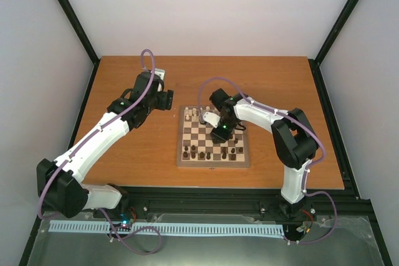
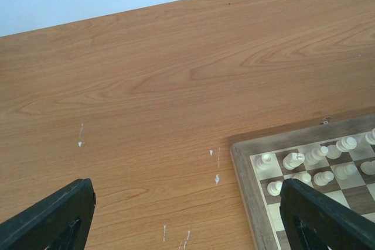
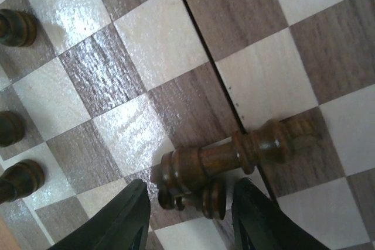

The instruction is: Set up the chess pieces on the board

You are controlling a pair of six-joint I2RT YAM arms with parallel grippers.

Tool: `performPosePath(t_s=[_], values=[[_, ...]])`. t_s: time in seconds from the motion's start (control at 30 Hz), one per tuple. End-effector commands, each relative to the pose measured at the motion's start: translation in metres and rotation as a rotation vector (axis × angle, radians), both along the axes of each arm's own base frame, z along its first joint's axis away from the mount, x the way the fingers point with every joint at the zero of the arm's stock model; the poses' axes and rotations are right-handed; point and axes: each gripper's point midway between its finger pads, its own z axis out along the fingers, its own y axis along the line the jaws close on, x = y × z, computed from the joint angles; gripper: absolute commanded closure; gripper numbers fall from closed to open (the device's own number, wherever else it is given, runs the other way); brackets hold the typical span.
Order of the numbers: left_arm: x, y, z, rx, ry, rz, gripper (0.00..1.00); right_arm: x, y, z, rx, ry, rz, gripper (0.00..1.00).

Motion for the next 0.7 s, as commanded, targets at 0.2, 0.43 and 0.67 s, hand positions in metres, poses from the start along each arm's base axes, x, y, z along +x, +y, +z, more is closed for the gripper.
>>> performPosePath(t_s=[0.2,0.43,0.67], values=[[0.003,-0.005,0.014,-0.037,-0.016,-0.006,0.11,0.016,0.005,-0.008,-0.019,-0.051,-0.008,0.64],[0.002,-0.007,0.014,-0.043,-0.012,-0.014,0.11,0.015,0.014,0.002,0.024,-0.037,-0.021,0.55],[0.001,-0.007,0.014,-0.046,-0.01,-0.018,0.11,0.022,0.017,-0.009,0.0,-0.04,-0.028,0.6]])
